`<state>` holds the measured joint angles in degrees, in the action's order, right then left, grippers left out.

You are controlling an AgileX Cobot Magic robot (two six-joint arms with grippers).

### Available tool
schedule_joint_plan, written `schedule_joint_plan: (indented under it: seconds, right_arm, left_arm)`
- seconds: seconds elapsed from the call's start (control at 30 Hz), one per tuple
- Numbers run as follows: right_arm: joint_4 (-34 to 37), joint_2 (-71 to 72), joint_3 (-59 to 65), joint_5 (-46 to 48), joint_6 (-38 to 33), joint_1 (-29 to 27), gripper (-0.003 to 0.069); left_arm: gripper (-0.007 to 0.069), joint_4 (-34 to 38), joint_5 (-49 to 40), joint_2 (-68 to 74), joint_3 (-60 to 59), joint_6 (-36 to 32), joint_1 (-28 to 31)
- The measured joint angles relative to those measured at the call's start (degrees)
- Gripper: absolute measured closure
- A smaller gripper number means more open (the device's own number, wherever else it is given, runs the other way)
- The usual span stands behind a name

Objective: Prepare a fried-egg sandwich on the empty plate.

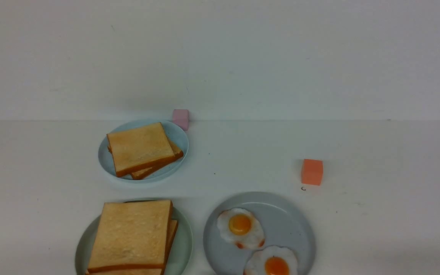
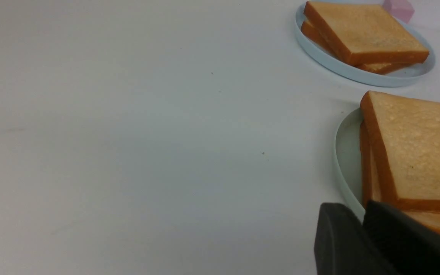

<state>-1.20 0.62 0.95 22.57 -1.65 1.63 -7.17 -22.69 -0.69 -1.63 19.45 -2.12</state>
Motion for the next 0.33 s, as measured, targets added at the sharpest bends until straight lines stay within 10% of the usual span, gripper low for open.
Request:
schedule_joint_plan:
  seconds: [0.33]
  right_arm:
    - [0.00,0.00,0.00,0.00,0.00,0.00,0.0464]
  left_arm:
    - [0.0501,0.00,0.00,0.00,0.00,0.00,0.00]
